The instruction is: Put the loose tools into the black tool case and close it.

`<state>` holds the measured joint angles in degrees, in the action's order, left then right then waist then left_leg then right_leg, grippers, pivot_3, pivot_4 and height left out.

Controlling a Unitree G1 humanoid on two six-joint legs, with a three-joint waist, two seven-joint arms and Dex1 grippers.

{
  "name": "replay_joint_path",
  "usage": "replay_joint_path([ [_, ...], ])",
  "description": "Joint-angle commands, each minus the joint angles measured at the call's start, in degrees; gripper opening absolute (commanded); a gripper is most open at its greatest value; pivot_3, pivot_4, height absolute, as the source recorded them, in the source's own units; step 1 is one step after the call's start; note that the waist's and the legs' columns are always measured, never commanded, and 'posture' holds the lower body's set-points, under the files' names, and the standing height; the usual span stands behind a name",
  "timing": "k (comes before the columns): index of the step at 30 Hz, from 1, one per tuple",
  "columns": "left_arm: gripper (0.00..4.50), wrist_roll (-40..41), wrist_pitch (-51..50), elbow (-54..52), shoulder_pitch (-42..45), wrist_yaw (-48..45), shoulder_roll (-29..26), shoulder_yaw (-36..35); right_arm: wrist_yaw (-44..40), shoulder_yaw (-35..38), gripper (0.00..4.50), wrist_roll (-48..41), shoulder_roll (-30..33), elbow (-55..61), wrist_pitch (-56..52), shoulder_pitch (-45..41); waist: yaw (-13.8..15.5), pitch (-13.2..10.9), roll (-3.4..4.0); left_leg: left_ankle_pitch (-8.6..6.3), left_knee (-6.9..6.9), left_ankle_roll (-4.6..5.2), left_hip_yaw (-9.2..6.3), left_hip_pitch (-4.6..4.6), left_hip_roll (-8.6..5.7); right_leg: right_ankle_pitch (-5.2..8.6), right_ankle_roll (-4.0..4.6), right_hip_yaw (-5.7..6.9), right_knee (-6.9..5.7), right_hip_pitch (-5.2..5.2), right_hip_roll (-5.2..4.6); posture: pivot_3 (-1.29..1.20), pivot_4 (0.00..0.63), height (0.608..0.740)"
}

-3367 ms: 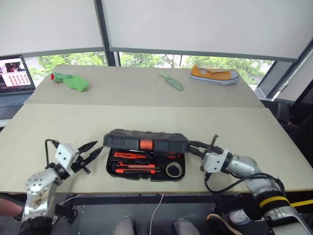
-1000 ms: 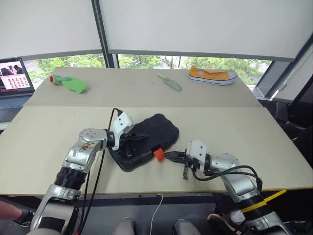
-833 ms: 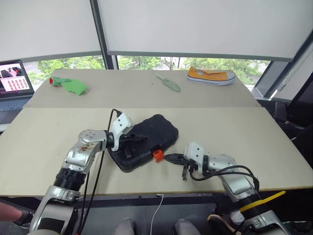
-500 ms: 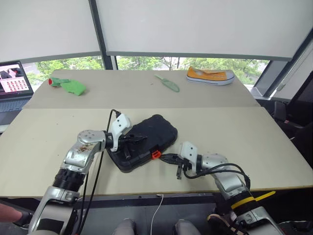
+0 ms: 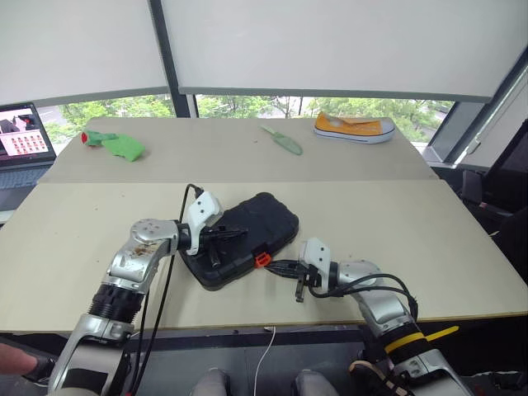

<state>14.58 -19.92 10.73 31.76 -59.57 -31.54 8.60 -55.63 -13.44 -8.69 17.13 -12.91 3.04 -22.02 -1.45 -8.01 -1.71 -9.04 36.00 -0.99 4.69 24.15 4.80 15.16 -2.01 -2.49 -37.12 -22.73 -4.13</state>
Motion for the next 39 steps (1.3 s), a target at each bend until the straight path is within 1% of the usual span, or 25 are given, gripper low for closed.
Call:
replay_joint_path([
  [1, 0.07, -2.7, -2.2, 2.4, -3.3, -0.8, 0.1, 3.7, 0.9, 2.4, 0.0, -4.0, -2.4, 4.6, 2.2, -2.8, -0.4, 0.0, 0.0, 0.0, -0.02, 0.0, 0.0, -0.02, 0.0, 0.0, 0.0, -0.01, 0.0, 0.01, 0.01, 0.0, 0.15, 0.74],
  [5, 0.07, -2.8, -2.2, 2.4, -3.3, -1.1, 0.0, 3.9, 0.8, 2.7, 0.0, -4.5, -2.8, 5.1, 1.9, -2.4, -0.6, 0.1, 0.11, 0.0, -0.09, 0.0, -0.04, -0.17, 0.01, 0.1, -0.07, -0.02, 0.0, 0.15, 0.05, 0.0, 0.15, 0.74],
  [7, 0.07, -2.8, -2.2, 2.4, -3.4, -1.1, 0.0, 3.9, -0.3, 2.3, 0.0, -4.6, -2.0, 6.0, 0.9, -1.6, -0.5, 0.1, 0.1, -0.01, -0.1, -0.01, -0.04, -0.19, -0.01, 0.14, -0.06, -0.01, 0.03, 0.2, 0.02, 0.0, 0.15, 0.74],
  [13, 0.07, -2.6, -2.4, 1.9, -3.7, -1.1, -0.4, 3.8, -3.6, 3.0, 0.0, -7.7, 4.1, 13.7, -5.9, 3.2, 0.1, 0.2, 0.13, -0.08, -0.15, 0.01, 0.02, -0.17, -0.11, 0.19, 0.04, 0.0, 0.09, 0.2, -0.14, 0.0, 0.15, 0.74],
  [17, 0.07, -2.7, -2.1, 2.3, -4.1, -1.3, -0.8, 3.6, -2.8, 2.5, 0.0, -7.0, 8.2, 17.3, -12.0, 6.5, 0.2, 0.2, 0.12, -0.08, -0.17, 0.01, 0.01, -0.21, -0.1, 0.21, 0.08, 0.0, 0.09, 0.22, -0.14, 0.0, 0.15, 0.74],
  [20, 0.07, -2.8, -2.0, 2.4, -4.2, -1.2, -0.6, 3.8, -0.3, 0.4, 0.0, -4.2, 7.6, 15.7, -12.8, 6.5, 0.1, 0.2, 0.12, -0.09, -0.19, 0.0, 0.02, -0.29, -0.09, 0.29, 0.12, 0.0, 0.1, 0.23, -0.13, 0.0, 0.15, 0.74],
  [21, 0.07, -2.8, -2.1, 2.3, -4.1, -1.1, -0.5, 3.9, 0.4, -0.2, 0.0, -3.7, 6.5, 14.6, -13.2, 5.8, 0.1, 0.2, 0.13, -0.09, -0.23, 0.0, 0.01, -0.31, -0.09, 0.51, -0.07, 0.0, 0.09, 0.23, -0.12, 0.0, 0.15, 0.74],
  [24, 0.07, -2.8, -2.3, 2.2, -3.9, -1.0, -0.3, 4.0, 1.7, -1.7, 0.0, -1.9, 4.5, 11.5, -13.0, 3.7, 0.1, 0.2, 0.13, -0.09, -0.22, 0.0, 0.0, -0.35, -0.07, 0.57, -0.07, -0.01, 0.09, 0.27, -0.1, 0.0, 0.15, 0.74],
  [30, 0.07, -3.0, -2.3, 2.4, -3.8, -1.2, -0.5, 4.1, 4.9, -2.1, 0.0, 0.7, 0.2, 3.9, -10.3, -1.3, 0.4, 0.2, 0.13, -0.09, -0.23, 0.0, 0.03, -0.33, -0.1, 0.53, -0.2, -0.01, 0.1, 0.27, -0.14, 0.0, 0.15, 0.74],
  [39, 0.07, -3.0, -2.3, 2.7, -4.0, -1.3, -0.6, 4.1, 7.2, -2.3, 0.0, 4.0, -2.2, -2.5, -5.7, -4.0, 0.2, 0.2, 0.14, -0.1, -0.26, 0.0, 0.02, -0.34, -0.07, 0.51, -0.23, 0.0, 0.09, 0.27, -0.11, 0.0, 0.15, 0.74],
])
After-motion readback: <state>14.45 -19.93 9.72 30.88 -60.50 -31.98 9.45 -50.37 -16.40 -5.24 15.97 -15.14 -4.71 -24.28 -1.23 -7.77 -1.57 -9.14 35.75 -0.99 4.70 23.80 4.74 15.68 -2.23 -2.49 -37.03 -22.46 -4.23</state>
